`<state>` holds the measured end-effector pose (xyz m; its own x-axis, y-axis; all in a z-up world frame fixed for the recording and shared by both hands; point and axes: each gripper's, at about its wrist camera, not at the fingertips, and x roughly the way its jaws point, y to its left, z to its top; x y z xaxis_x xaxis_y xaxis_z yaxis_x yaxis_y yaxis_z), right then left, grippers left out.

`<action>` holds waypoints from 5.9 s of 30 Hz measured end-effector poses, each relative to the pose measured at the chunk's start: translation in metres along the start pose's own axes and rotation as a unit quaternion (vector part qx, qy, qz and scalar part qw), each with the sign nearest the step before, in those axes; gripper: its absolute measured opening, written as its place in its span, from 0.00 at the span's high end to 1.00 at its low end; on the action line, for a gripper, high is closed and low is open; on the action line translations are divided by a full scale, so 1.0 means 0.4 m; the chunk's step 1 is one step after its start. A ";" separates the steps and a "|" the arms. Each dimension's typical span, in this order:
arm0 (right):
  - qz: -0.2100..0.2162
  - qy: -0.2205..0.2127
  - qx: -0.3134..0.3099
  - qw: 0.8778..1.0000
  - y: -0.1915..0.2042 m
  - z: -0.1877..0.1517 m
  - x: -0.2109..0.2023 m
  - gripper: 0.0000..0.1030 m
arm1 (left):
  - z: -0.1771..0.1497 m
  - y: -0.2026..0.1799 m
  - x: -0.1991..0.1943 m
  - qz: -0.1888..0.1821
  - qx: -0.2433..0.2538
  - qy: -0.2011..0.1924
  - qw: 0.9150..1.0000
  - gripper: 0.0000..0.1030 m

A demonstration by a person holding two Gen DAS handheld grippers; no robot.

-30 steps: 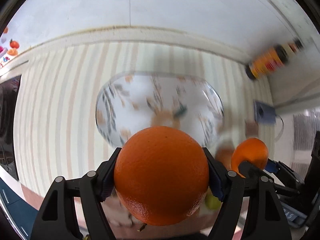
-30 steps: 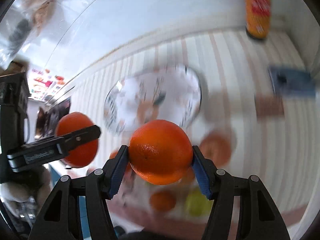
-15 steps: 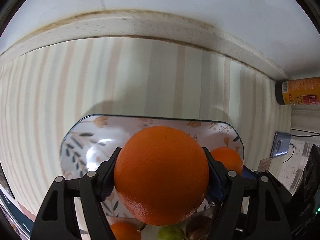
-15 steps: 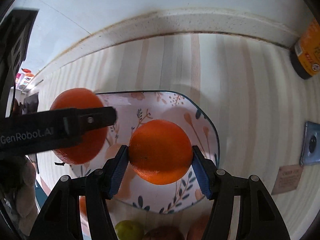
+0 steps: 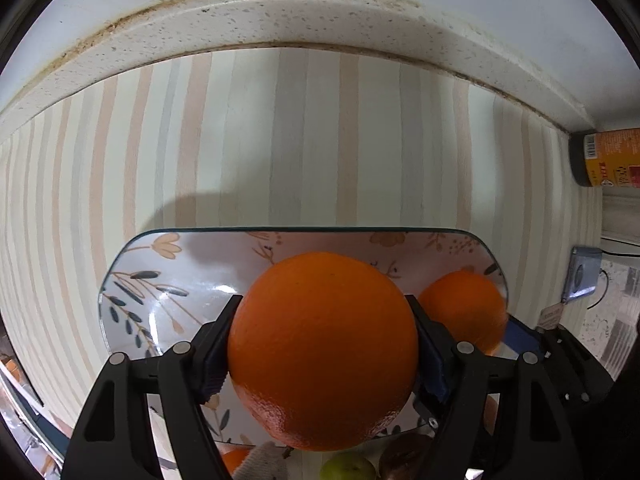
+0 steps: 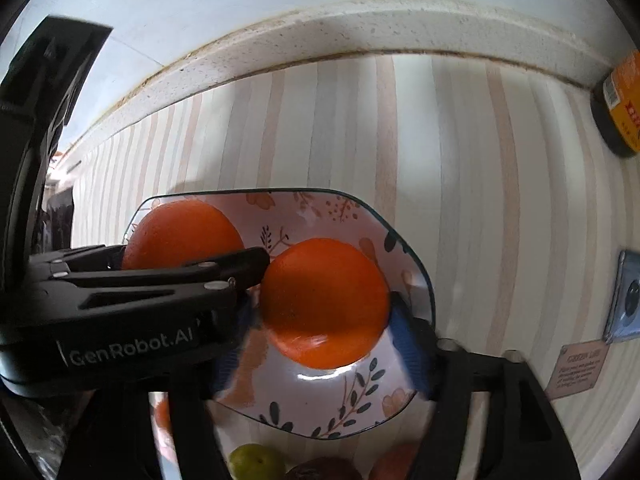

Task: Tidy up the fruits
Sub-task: 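Carry both oranges to the white plate and open both tools, then withdraw both tools from the plate toward the remaining fruit, then grasp an orange with the left tool while the right tool grasps a green apple, then place the orange and green apple on the plate and open both tools, then withdraw both tools from the plate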

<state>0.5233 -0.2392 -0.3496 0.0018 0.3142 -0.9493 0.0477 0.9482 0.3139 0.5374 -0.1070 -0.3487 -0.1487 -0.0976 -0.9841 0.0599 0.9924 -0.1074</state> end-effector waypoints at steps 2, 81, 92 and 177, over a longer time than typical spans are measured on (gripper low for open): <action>-0.002 0.003 0.004 1.000 0.008 0.002 -0.001 0.16 | -0.001 0.004 0.002 0.001 -0.001 0.003 1.000 0.23; 0.028 -0.038 0.112 0.993 0.111 -0.544 -0.145 0.28 | -0.500 0.199 -0.070 -0.003 -0.004 -0.051 0.999 0.15; 0.028 -0.004 0.119 0.993 0.144 -0.499 -0.068 0.28 | -0.488 0.197 0.001 -0.003 0.009 -0.052 0.999 0.39; -0.070 -0.017 0.101 0.992 0.054 -0.194 -0.079 0.08 | -0.091 0.267 -0.185 0.029 0.002 -0.069 0.997 0.14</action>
<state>0.4468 -0.2249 -0.3118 0.0153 0.1752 -0.9844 0.2497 0.9527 0.1734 0.5187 0.0089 -0.2823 -0.0068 -0.0488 -0.9988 0.0687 0.9964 -0.0492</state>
